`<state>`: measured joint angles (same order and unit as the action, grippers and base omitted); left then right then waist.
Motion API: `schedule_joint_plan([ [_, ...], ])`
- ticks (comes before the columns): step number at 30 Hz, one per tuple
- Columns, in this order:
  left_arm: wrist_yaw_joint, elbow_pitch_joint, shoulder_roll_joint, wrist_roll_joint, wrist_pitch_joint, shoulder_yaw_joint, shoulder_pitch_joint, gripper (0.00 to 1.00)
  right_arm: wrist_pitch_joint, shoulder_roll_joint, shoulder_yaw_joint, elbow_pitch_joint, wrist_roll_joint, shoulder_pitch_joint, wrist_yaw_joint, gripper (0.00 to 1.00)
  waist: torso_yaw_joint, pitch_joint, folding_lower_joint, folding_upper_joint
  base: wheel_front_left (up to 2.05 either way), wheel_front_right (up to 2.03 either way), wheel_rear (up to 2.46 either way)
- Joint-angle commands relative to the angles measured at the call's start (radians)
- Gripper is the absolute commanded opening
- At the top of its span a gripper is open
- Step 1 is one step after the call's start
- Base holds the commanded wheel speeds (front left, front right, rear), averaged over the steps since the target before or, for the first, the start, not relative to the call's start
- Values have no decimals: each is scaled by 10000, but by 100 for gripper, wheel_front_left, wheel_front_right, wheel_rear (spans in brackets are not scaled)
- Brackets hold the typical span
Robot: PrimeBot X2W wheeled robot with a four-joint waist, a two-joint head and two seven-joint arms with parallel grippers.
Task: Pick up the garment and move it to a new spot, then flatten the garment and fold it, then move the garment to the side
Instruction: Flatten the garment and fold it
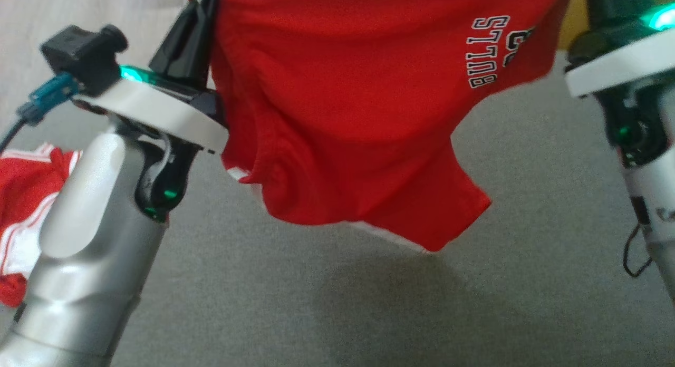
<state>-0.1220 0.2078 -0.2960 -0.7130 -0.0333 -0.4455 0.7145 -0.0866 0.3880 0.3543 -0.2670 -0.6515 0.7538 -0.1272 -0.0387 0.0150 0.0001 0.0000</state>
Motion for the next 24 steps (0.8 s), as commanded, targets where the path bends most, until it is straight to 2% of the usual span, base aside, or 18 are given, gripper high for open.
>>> schedule_joint_plan([
  [1,89,-213,-266,20,33,395,865,0,5,-101,89,242,106,545,-35,0,-98,-420,-1,0,0,0,0],
  [3,158,231,-181,295,324,381,1269,0,-206,-265,265,-249,364,1148,-35,0,-183,-938,-1,0,0,0,0],
  [7,265,1061,133,1171,1687,373,2574,0,-1140,-727,-119,-1468,734,2589,-35,0,-338,-1816,-1,0,0,0,0],
  [12,204,2413,856,1250,2772,671,3610,0,-1726,-1212,-885,-2463,1286,3557,-35,0,-504,-2232,-1,0,0,0,0],
  [17,24,3607,1018,820,2910,669,2252,0,-1747,-1420,-544,-2313,1122,2137,-35,0,-796,-2186,-1,0,0,0,0],
  [20,-37,4445,1066,737,2938,425,797,0,-1749,-1518,-211,-2217,818,531,-35,0,-989,-2158,-1,0,0,0,0],
  [24,-72,5138,1529,496,2946,521,-1360,0,-1750,-1647,228,-2207,422,-1755,-35,0,-1268,-2051,-1,0,0,0,0],
])
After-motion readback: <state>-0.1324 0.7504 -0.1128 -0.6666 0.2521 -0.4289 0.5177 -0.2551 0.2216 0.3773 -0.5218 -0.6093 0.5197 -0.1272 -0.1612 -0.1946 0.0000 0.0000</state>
